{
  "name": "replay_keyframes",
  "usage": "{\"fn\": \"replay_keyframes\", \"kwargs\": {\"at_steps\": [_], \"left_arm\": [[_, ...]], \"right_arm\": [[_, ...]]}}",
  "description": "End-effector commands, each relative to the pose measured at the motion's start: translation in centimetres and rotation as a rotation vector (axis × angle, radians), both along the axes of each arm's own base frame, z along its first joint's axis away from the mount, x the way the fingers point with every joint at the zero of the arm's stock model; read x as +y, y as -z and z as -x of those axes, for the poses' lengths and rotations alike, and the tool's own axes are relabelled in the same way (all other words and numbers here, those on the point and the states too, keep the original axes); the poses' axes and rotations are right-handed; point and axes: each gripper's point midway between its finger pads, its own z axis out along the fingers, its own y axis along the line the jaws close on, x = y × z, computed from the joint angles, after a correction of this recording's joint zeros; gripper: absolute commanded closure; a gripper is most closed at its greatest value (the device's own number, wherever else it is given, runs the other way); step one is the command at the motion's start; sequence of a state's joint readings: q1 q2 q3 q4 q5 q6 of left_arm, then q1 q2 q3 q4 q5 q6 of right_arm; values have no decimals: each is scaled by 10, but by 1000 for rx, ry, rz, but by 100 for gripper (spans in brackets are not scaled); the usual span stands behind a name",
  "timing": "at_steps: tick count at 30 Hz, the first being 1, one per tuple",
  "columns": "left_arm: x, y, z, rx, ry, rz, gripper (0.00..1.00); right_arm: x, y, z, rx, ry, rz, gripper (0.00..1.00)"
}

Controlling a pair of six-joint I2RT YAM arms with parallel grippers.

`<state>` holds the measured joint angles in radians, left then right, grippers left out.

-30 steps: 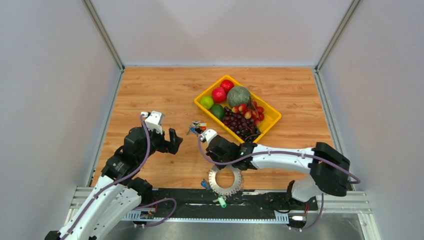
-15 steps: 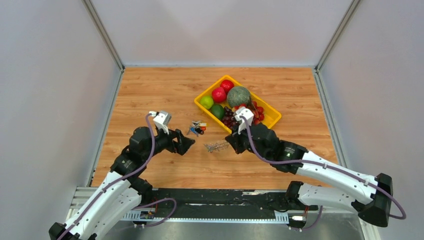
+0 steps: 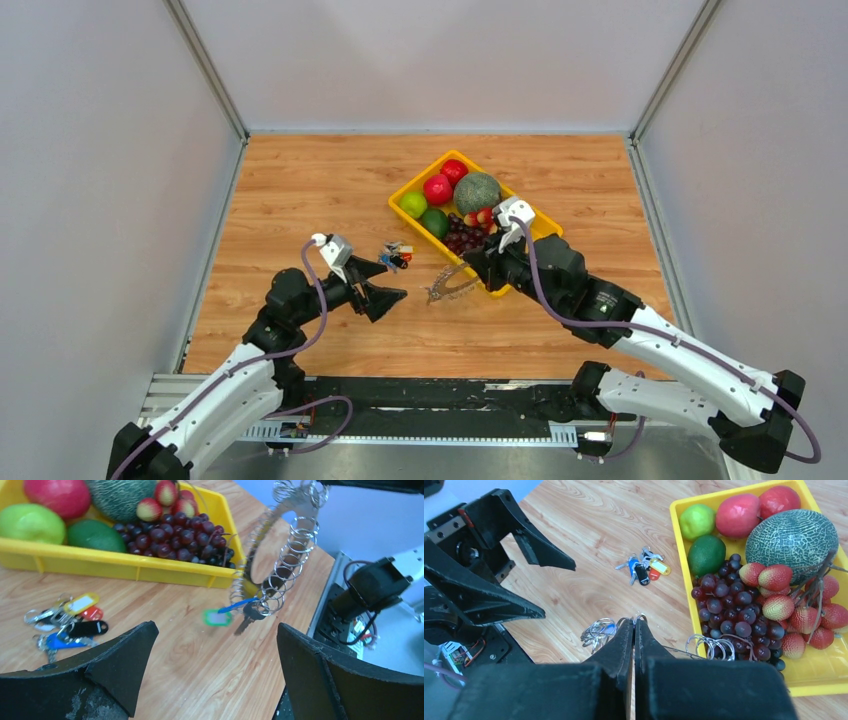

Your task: Remove the keys from the keyring

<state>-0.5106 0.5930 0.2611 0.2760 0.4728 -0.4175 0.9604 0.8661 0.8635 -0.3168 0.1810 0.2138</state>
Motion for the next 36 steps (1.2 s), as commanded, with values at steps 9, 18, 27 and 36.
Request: {"fn": "replay_keyframes", "kwargs": {"at_steps": [9, 18, 27, 36], "left_arm": [[-32, -56, 27, -376, 278, -36, 0], [-48, -42, 38, -424, 331, -109, 3], [-61, -31, 43, -432, 391, -123, 12], [-67, -33, 40, -466, 402, -132, 16]], "right_arm": [[10, -75, 6, -127, -92, -125, 100], [13, -97, 13, -141, -129, -172, 100], [16, -102, 16, -140, -153, -186, 100], [23, -100, 23, -120, -202, -191, 100]]}}
